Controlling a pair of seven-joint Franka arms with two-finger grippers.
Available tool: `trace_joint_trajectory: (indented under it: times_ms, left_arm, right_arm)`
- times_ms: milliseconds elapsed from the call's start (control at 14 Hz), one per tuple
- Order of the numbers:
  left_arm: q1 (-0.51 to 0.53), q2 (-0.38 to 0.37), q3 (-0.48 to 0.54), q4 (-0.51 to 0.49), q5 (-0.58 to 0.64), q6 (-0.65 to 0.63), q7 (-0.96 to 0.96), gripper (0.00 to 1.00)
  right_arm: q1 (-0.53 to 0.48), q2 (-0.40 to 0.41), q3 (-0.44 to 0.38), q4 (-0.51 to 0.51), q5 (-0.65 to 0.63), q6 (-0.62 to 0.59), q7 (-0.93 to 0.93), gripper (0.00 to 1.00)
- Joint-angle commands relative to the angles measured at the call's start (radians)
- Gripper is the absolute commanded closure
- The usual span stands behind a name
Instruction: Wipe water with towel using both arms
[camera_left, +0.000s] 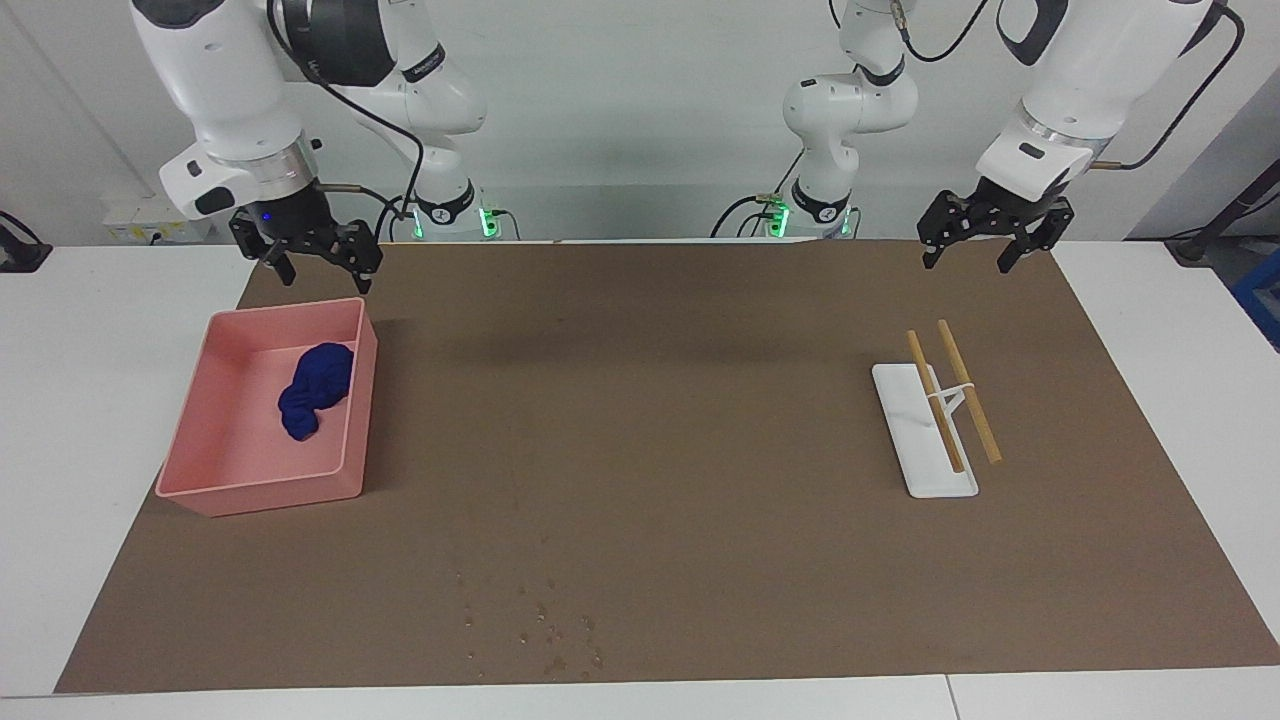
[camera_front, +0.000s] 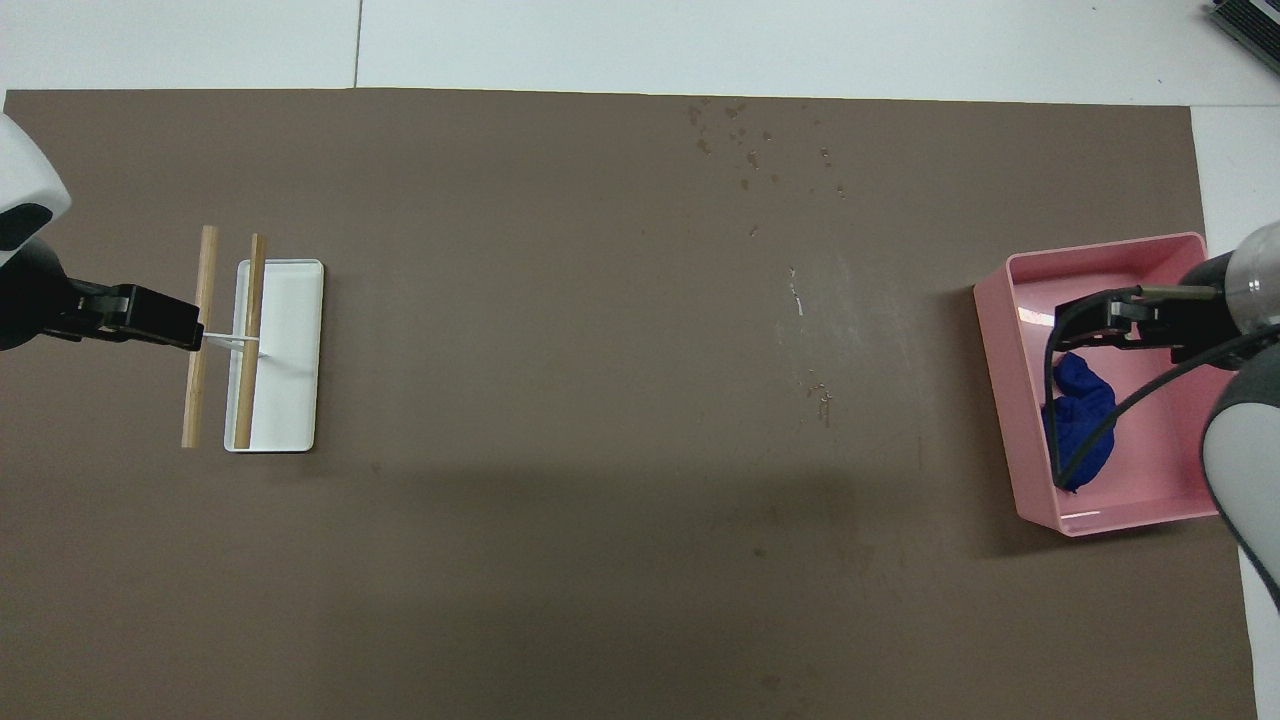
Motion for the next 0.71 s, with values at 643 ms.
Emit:
trace_joint_trajectory:
  times_ms: [643]
  left_arm:
    - [0.007, -0.02, -0.003, -0.025, 0.012, 0.004, 0.008, 0.0]
  right_arm:
    - [0.022, 0.089, -0.009, 0.207, 0.029, -0.095, -0.046, 0.0]
